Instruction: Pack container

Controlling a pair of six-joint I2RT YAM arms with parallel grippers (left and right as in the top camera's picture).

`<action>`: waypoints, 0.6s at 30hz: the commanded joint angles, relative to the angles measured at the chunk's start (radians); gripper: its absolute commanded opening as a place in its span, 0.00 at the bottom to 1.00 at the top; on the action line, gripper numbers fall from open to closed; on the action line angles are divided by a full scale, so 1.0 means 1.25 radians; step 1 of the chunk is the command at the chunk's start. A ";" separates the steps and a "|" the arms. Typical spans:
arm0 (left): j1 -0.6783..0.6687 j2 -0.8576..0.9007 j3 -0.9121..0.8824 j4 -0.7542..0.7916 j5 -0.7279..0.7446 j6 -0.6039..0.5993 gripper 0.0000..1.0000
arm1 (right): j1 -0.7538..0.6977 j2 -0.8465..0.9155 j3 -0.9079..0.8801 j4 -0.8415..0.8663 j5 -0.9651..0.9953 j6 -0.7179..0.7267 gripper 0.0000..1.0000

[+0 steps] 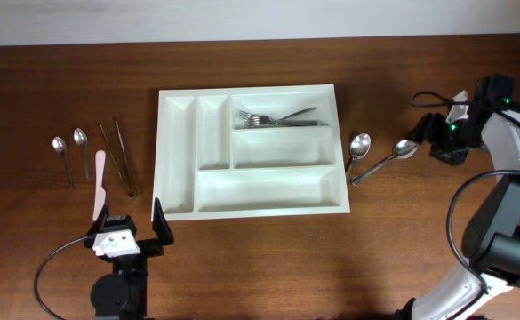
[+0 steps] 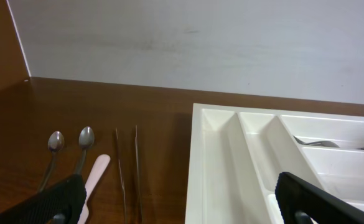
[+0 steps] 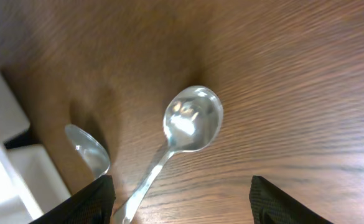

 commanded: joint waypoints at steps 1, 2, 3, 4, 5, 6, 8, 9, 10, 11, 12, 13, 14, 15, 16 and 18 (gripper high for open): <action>-0.004 -0.006 -0.005 0.001 -0.006 0.007 0.99 | -0.020 0.041 -0.016 0.015 -0.098 -0.053 0.70; -0.004 -0.006 -0.005 0.001 -0.006 0.007 0.99 | -0.023 0.053 -0.016 0.019 -0.109 -0.053 0.70; -0.004 -0.006 -0.005 0.001 -0.006 0.007 0.99 | -0.025 0.064 -0.016 0.026 -0.124 -0.053 0.70; -0.004 -0.006 -0.005 0.001 -0.006 0.007 0.99 | -0.029 0.076 -0.016 0.034 -0.140 -0.053 0.70; -0.004 -0.006 -0.005 0.001 -0.006 0.007 0.99 | -0.030 0.084 -0.016 0.042 -0.150 -0.053 0.69; -0.004 -0.006 -0.005 0.001 -0.006 0.007 0.99 | -0.034 0.093 -0.016 0.050 -0.161 -0.053 0.69; -0.004 -0.006 -0.005 0.001 -0.006 0.007 0.99 | -0.037 0.105 -0.017 0.060 -0.168 -0.052 0.69; -0.004 -0.006 -0.005 0.001 -0.006 0.007 0.99 | -0.038 0.111 -0.017 0.063 -0.167 -0.053 0.68; -0.004 -0.006 -0.005 0.001 -0.005 0.007 0.99 | -0.040 0.115 -0.017 0.065 -0.168 -0.052 0.69; -0.004 -0.006 -0.005 0.001 -0.006 0.007 0.99 | -0.042 0.120 -0.016 0.066 -0.167 -0.052 0.68; -0.004 -0.006 -0.005 0.001 -0.006 0.007 0.99 | -0.043 0.125 -0.016 0.069 -0.168 -0.052 0.66; -0.004 -0.006 -0.005 0.001 -0.006 0.007 0.99 | -0.044 0.130 -0.017 0.072 -0.168 -0.052 0.63; -0.004 -0.006 -0.005 0.001 -0.006 0.007 0.99 | -0.044 0.134 -0.017 0.074 -0.167 -0.053 0.61; -0.004 -0.006 -0.005 0.001 -0.005 0.007 0.99 | -0.045 0.138 -0.017 0.078 -0.167 -0.053 0.61; -0.004 -0.006 -0.005 0.001 -0.005 0.007 0.99 | -0.046 0.140 -0.017 0.082 -0.168 -0.052 0.60; -0.004 -0.006 -0.005 0.001 -0.005 0.007 0.99 | -0.050 0.143 -0.017 0.091 -0.168 -0.052 0.59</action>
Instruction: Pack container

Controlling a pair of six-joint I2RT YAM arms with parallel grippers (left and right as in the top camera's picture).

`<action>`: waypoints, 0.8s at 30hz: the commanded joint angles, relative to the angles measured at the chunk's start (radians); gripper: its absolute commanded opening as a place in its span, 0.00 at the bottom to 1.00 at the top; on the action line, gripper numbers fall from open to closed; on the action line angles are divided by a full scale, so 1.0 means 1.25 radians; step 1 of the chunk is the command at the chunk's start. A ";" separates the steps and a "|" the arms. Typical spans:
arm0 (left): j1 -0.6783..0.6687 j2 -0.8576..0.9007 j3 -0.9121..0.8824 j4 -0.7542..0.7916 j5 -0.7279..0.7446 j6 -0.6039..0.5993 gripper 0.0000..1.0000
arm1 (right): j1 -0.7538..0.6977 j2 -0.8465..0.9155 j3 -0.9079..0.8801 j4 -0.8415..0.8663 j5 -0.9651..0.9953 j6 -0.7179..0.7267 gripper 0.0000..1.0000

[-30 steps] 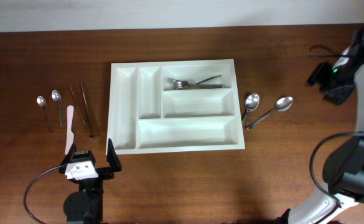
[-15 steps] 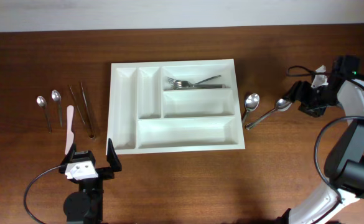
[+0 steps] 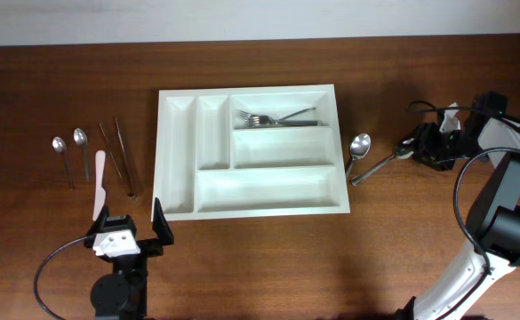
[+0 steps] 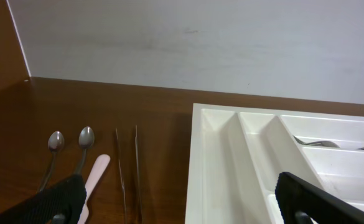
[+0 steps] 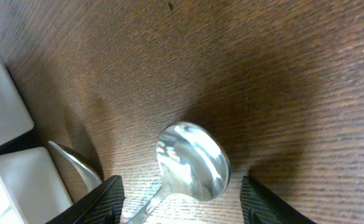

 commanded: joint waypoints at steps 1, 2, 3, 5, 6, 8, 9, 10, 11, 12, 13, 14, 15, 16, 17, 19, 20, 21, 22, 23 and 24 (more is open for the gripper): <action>-0.004 -0.006 -0.005 0.001 -0.005 0.007 0.99 | -0.012 0.020 -0.006 0.016 -0.016 -0.012 0.58; -0.004 -0.006 -0.005 0.001 -0.005 0.007 0.99 | -0.014 0.020 -0.006 0.022 -0.016 -0.012 0.58; -0.004 -0.006 -0.005 0.001 -0.005 0.007 0.99 | -0.015 0.020 -0.006 0.028 -0.016 -0.009 0.58; -0.004 -0.006 -0.005 0.001 -0.006 0.007 0.99 | -0.017 0.020 -0.006 0.035 -0.016 -0.006 0.57; -0.004 -0.006 -0.005 0.001 -0.005 0.007 0.99 | -0.017 0.020 -0.006 0.041 -0.016 -0.006 0.52; -0.004 -0.006 -0.005 0.001 -0.005 0.007 0.99 | -0.017 0.020 -0.006 0.050 -0.016 -0.006 0.45; -0.004 -0.006 -0.005 0.001 -0.006 0.007 0.99 | -0.017 0.020 -0.006 0.054 -0.016 -0.006 0.45; -0.004 -0.006 -0.005 0.001 -0.005 0.007 0.99 | -0.017 0.020 -0.006 0.057 -0.016 -0.006 0.45; -0.004 -0.006 -0.005 0.001 -0.006 0.007 0.99 | -0.017 0.020 -0.006 0.058 -0.016 -0.006 0.45; -0.004 -0.006 -0.005 0.001 -0.005 0.007 0.99 | -0.017 0.020 -0.006 0.059 -0.016 -0.006 0.45; -0.004 -0.006 -0.005 0.001 -0.006 0.007 0.99 | -0.017 0.021 -0.006 0.060 -0.016 -0.006 0.45; -0.004 -0.006 -0.005 0.001 -0.005 0.007 0.99 | -0.017 0.023 -0.006 0.060 -0.016 -0.006 0.45; -0.004 -0.006 -0.005 0.001 -0.006 0.007 0.99 | -0.017 0.026 -0.006 0.061 -0.016 -0.006 0.45; -0.004 -0.006 -0.005 0.001 -0.006 0.007 0.99 | -0.017 0.030 -0.006 0.061 -0.016 -0.006 0.45; -0.004 -0.006 -0.005 0.001 -0.006 0.007 0.99 | -0.017 0.035 -0.006 0.060 -0.017 -0.006 0.45; -0.004 -0.006 -0.005 0.001 -0.006 0.007 0.99 | -0.017 0.047 -0.006 0.060 -0.020 -0.006 0.44; -0.004 -0.006 -0.005 0.001 -0.005 0.007 0.99 | -0.017 0.057 -0.006 0.060 -0.023 -0.005 0.43; -0.004 -0.006 -0.005 0.001 -0.006 0.007 0.99 | -0.017 0.064 -0.006 0.060 -0.033 -0.005 0.40; -0.004 -0.006 -0.005 0.001 -0.006 0.007 0.99 | -0.017 0.075 -0.006 0.061 -0.041 -0.005 0.39; -0.004 -0.006 -0.005 0.001 -0.006 0.007 0.99 | -0.017 0.083 -0.006 0.063 -0.050 -0.006 0.37; -0.004 -0.006 -0.005 0.001 -0.005 0.007 0.99 | -0.018 0.089 -0.006 0.064 -0.058 -0.006 0.36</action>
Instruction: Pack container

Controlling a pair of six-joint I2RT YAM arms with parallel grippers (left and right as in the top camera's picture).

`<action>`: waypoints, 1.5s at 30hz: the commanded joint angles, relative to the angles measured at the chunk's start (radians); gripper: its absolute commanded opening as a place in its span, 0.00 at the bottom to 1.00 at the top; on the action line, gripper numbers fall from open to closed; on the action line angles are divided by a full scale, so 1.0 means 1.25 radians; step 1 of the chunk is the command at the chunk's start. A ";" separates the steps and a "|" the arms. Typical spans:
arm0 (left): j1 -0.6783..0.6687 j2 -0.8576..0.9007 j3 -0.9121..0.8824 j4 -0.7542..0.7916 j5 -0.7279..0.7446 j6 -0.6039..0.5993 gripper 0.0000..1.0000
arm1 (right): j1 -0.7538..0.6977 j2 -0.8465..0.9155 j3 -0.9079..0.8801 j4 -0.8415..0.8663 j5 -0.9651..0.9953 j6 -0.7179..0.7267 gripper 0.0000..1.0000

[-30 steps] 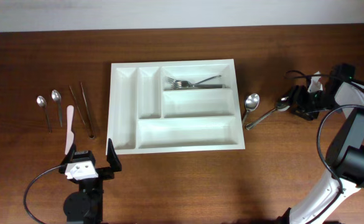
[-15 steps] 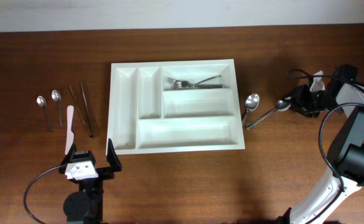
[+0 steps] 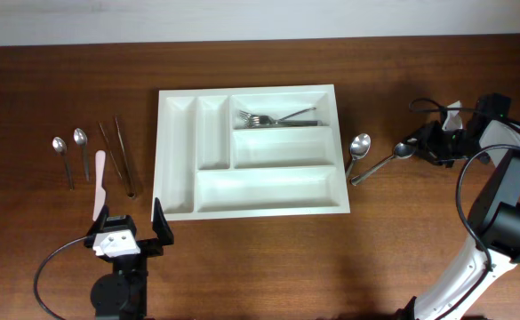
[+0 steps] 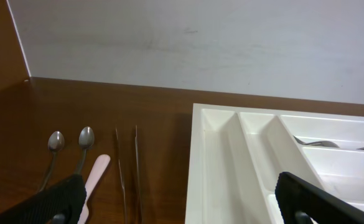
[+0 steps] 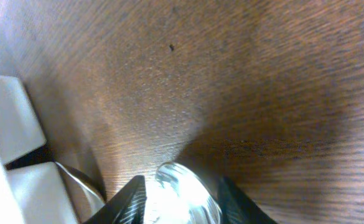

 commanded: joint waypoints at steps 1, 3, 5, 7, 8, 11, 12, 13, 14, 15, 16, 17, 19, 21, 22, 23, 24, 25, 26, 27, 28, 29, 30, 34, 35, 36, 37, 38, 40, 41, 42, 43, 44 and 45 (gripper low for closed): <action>-0.004 -0.006 -0.005 0.001 -0.005 0.007 0.99 | -0.004 0.061 -0.008 0.005 -0.019 -0.007 0.33; -0.004 -0.006 -0.005 0.001 -0.006 0.007 0.99 | -0.007 0.063 -0.008 0.009 -0.031 -0.007 0.25; -0.004 -0.006 -0.005 0.001 -0.006 0.007 0.99 | -0.007 0.063 -0.007 0.010 -0.031 -0.007 0.22; -0.004 -0.006 -0.005 0.001 -0.005 0.007 0.99 | -0.007 0.063 -0.007 0.009 -0.033 -0.007 0.15; -0.004 -0.006 -0.005 0.001 -0.005 0.007 0.99 | -0.007 0.063 -0.007 0.009 -0.034 -0.007 0.11; -0.004 -0.006 -0.005 0.001 -0.006 0.007 0.99 | -0.008 0.063 -0.007 0.009 -0.041 -0.007 0.04; -0.004 -0.006 -0.005 0.001 -0.006 0.007 0.99 | -0.009 0.063 -0.007 0.009 -0.045 -0.006 0.04; -0.004 -0.006 -0.005 0.001 -0.005 0.007 0.99 | -0.011 0.062 -0.007 0.009 -0.059 -0.006 0.04; -0.004 -0.006 -0.005 0.001 -0.005 0.007 0.99 | -0.014 0.061 -0.007 0.009 -0.079 -0.006 0.04; -0.004 -0.006 -0.005 0.001 -0.006 0.007 0.99 | -0.018 0.056 -0.007 0.009 -0.098 -0.006 0.04; -0.004 -0.006 -0.005 0.001 -0.005 0.007 0.99 | -0.023 0.051 -0.006 0.008 -0.106 -0.006 0.04; -0.004 -0.006 -0.005 0.001 -0.005 0.007 0.99 | -0.028 0.044 -0.002 0.002 -0.115 -0.006 0.04; -0.004 -0.006 -0.005 0.001 -0.005 0.007 0.99 | -0.036 0.027 0.009 -0.016 -0.119 -0.007 0.04; -0.004 -0.006 -0.005 0.001 -0.005 0.007 0.99 | -0.043 0.000 0.026 -0.039 -0.126 -0.008 0.04; -0.004 -0.006 -0.005 0.001 -0.006 0.007 0.99 | -0.046 -0.017 0.037 -0.050 -0.132 -0.009 0.04; -0.004 -0.006 -0.005 0.001 -0.005 0.007 0.99 | -0.048 -0.030 0.046 -0.058 -0.136 -0.010 0.04; -0.004 -0.006 -0.005 0.001 -0.006 0.007 0.99 | -0.050 -0.050 0.058 -0.066 -0.136 -0.010 0.04; -0.004 -0.006 -0.005 0.001 -0.006 0.007 0.99 | -0.052 -0.070 0.067 -0.070 -0.136 -0.009 0.04; -0.004 -0.006 -0.005 0.001 -0.006 0.007 0.99 | -0.052 -0.090 0.077 -0.072 -0.136 -0.009 0.04; -0.004 -0.006 -0.005 0.001 -0.006 0.007 0.99 | -0.052 -0.110 0.088 -0.073 -0.136 -0.009 0.04; -0.004 -0.006 -0.005 0.001 -0.005 0.007 0.99 | -0.052 -0.131 0.098 -0.074 -0.136 -0.008 0.04; -0.004 -0.006 -0.005 0.001 -0.006 0.007 0.99 | -0.052 -0.155 0.112 -0.077 -0.136 -0.006 0.04; -0.004 -0.006 -0.005 0.001 -0.005 0.007 0.99 | -0.050 -0.174 0.124 -0.081 -0.136 0.001 0.04; -0.004 -0.006 -0.005 0.001 -0.006 0.007 0.99 | -0.027 -0.257 0.147 -0.094 -0.123 0.064 0.04; -0.004 -0.006 -0.005 0.001 -0.006 0.007 0.99 | -0.016 -0.275 0.147 -0.097 -0.105 0.094 0.04; -0.004 -0.006 -0.005 0.001 -0.005 0.007 0.99 | -0.003 -0.290 0.147 -0.104 -0.076 0.128 0.04; -0.004 -0.006 -0.005 0.001 -0.006 0.007 0.99 | 0.014 -0.302 0.147 -0.115 -0.037 0.166 0.04; -0.004 -0.006 -0.005 0.001 -0.005 0.007 0.99 | 0.036 -0.312 0.147 -0.128 0.012 0.209 0.04; -0.004 -0.006 -0.005 0.001 -0.006 0.007 0.99 | 0.081 -0.316 0.147 -0.151 0.081 0.296 0.04; -0.004 -0.006 -0.005 0.001 -0.005 0.007 0.99 | 0.108 -0.316 0.145 -0.156 0.099 0.341 0.04; -0.004 -0.006 -0.005 0.001 -0.005 0.007 0.99 | 0.133 -0.314 0.140 -0.154 0.107 0.371 0.04; -0.004 -0.006 -0.005 0.001 -0.006 0.007 0.99 | 0.162 -0.314 0.132 -0.148 0.116 0.413 0.04; -0.004 -0.006 -0.005 0.001 -0.005 0.007 0.99 | 0.183 -0.314 0.126 -0.142 0.123 0.443 0.04; -0.004 -0.006 -0.005 0.001 -0.006 0.007 0.99 | 0.208 -0.313 0.118 -0.131 0.130 0.474 0.04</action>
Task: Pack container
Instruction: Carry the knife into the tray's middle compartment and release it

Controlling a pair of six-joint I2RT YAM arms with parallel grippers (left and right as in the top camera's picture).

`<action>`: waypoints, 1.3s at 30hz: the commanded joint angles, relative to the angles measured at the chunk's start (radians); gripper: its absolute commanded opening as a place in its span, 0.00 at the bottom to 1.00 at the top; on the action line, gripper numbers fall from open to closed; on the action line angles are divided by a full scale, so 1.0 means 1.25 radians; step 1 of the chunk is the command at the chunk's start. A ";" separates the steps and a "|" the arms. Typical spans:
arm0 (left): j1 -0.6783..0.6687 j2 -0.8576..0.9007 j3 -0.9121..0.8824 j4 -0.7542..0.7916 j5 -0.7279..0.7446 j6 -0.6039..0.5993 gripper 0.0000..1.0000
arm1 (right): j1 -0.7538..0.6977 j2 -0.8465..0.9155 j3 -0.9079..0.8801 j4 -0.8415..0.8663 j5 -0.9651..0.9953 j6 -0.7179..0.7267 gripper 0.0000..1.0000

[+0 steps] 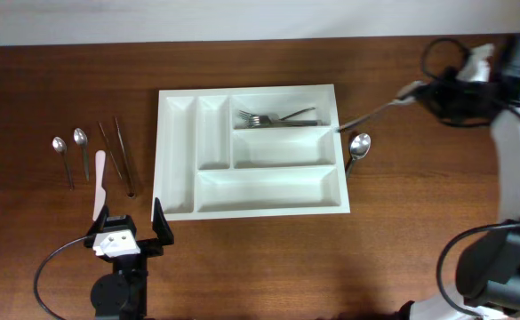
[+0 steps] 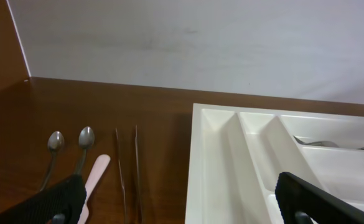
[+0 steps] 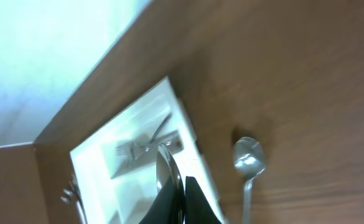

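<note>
The white cutlery tray [image 1: 180, 156] lies mid-table, with forks [image 1: 273, 117] in its back right compartment. My right gripper [image 1: 420, 92] hovers right of the tray's back corner, shut on a silver spoon [image 1: 371, 111] whose handle points at the tray. In the right wrist view the shut gripper [image 3: 180, 196] pinches the spoon's bowl [image 3: 166, 163] above the tray [image 3: 101, 174]. A second spoon [image 1: 359, 147] lies on the table by the tray's right edge. My left gripper [image 1: 129, 222] is open at the tray's front left corner, holding nothing.
Left of the tray lie two small spoons [image 2: 56, 142], a pink utensil [image 2: 98, 168] and two thin metal sticks [image 2: 127, 168]. A pale wall runs along the table's back edge. The right arm's cable loops over the table at the back right.
My right gripper was down at the spoon's bowl on the table. It is now shut on that spoon, raised and moved toward the back and left, near the tray's back right corner. The left arm is unchanged.
Two spoons lay right of the tray with my right gripper open above the outer one. It then stood lower over the bowl, then with its fingers around the bowl. Now it holds that spoon in the air near the tray; the other spoon remains on the table.
</note>
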 commanded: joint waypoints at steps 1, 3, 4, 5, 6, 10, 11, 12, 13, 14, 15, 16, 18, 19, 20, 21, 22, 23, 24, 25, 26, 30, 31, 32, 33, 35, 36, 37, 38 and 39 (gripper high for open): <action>-0.004 -0.006 -0.005 0.001 -0.005 0.007 0.99 | 0.089 0.002 -0.026 0.029 0.081 0.191 0.04; -0.004 -0.006 -0.005 0.001 -0.006 0.007 0.99 | 0.133 0.002 -0.044 0.063 0.108 0.251 0.04; -0.004 -0.006 -0.005 0.001 -0.006 0.007 0.99 | 0.157 0.002 -0.057 0.083 0.126 0.294 0.04; -0.004 -0.006 -0.005 0.001 -0.005 0.007 0.99 | 0.176 0.002 -0.068 0.097 0.139 0.333 0.04; -0.004 -0.006 -0.005 0.001 -0.005 0.007 0.99 | 0.194 0.002 -0.079 0.110 0.150 0.365 0.04; -0.004 -0.006 -0.005 0.001 -0.005 0.007 0.99 | 0.255 0.003 -0.133 0.176 0.209 0.449 0.04; -0.004 -0.006 -0.005 0.001 -0.006 0.007 0.99 | 0.266 0.003 -0.147 0.192 0.211 0.462 0.04; -0.004 -0.006 -0.005 0.001 -0.005 0.007 0.99 | 0.277 0.003 -0.162 0.209 0.211 0.475 0.04; -0.004 -0.006 -0.005 0.001 -0.006 0.007 0.99 | 0.289 0.003 -0.179 0.224 0.211 0.492 0.04; -0.004 -0.006 -0.005 0.001 -0.006 0.007 0.99 | 0.297 0.003 -0.190 0.231 0.210 0.507 0.04; -0.004 -0.006 -0.005 0.001 -0.006 0.007 0.99 | 0.306 0.005 -0.199 0.235 0.211 0.522 0.04; -0.004 -0.006 -0.005 0.001 -0.006 0.007 0.99 | 0.315 0.006 -0.208 0.240 0.210 0.532 0.04; -0.004 -0.006 -0.005 0.001 -0.006 0.007 0.99 | 0.334 0.010 -0.222 0.250 0.211 0.547 0.04; -0.004 -0.006 -0.005 0.001 -0.005 0.007 0.99 | 0.342 0.011 -0.227 0.251 0.210 0.560 0.04; -0.004 -0.006 -0.005 0.001 -0.005 0.007 0.99 | 0.351 0.012 -0.233 0.252 0.208 0.575 0.04; -0.004 -0.006 -0.005 0.001 -0.006 0.007 0.99 | 0.359 0.012 -0.239 0.253 0.209 0.590 0.04; -0.004 -0.006 -0.005 0.001 -0.006 0.007 0.99 | 0.367 0.012 -0.244 0.253 0.218 0.601 0.04; -0.004 -0.006 -0.005 0.001 -0.005 0.007 0.99 | 0.374 0.012 -0.245 0.253 0.227 0.603 0.04; -0.004 -0.006 -0.005 0.001 -0.005 0.007 0.99 | 0.379 0.012 -0.246 0.252 0.233 0.603 0.04; -0.004 -0.006 -0.005 0.001 -0.006 0.007 0.99 | 0.384 0.013 -0.246 0.252 0.238 0.603 0.04; -0.004 -0.006 -0.005 0.001 -0.006 0.007 0.99 | 0.388 0.013 -0.246 0.252 0.238 0.603 0.04; -0.004 -0.006 -0.005 0.001 -0.005 0.007 0.99 | 0.401 0.016 -0.247 0.234 0.241 0.621 0.04; -0.004 -0.006 -0.005 0.001 -0.005 0.007 0.99 | 0.403 0.017 -0.249 0.233 0.244 0.633 0.04; -0.004 -0.006 -0.005 0.001 -0.006 0.007 0.99 | 0.404 0.017 -0.251 0.233 0.244 0.645 0.04; -0.004 -0.006 -0.005 0.001 -0.006 0.007 0.99 | 0.404 0.018 -0.253 0.233 0.244 0.657 0.04; -0.004 -0.006 -0.005 0.001 -0.006 0.007 0.99 | 0.404 0.024 -0.256 0.234 0.250 0.675 0.04; -0.004 -0.006 -0.005 0.001 -0.005 0.007 0.99 | 0.404 0.027 -0.257 0.233 0.250 0.682 0.04; -0.004 -0.006 -0.005 0.001 -0.006 0.007 0.99 | 0.404 0.031 -0.257 0.231 0.249 0.683 0.04; -0.004 -0.006 -0.005 0.001 -0.005 0.007 0.99 | 0.405 0.038 -0.257 0.229 0.249 0.683 0.04; -0.004 -0.006 -0.005 0.001 -0.006 0.007 0.99 | 0.408 0.041 -0.257 0.224 0.251 0.683 0.04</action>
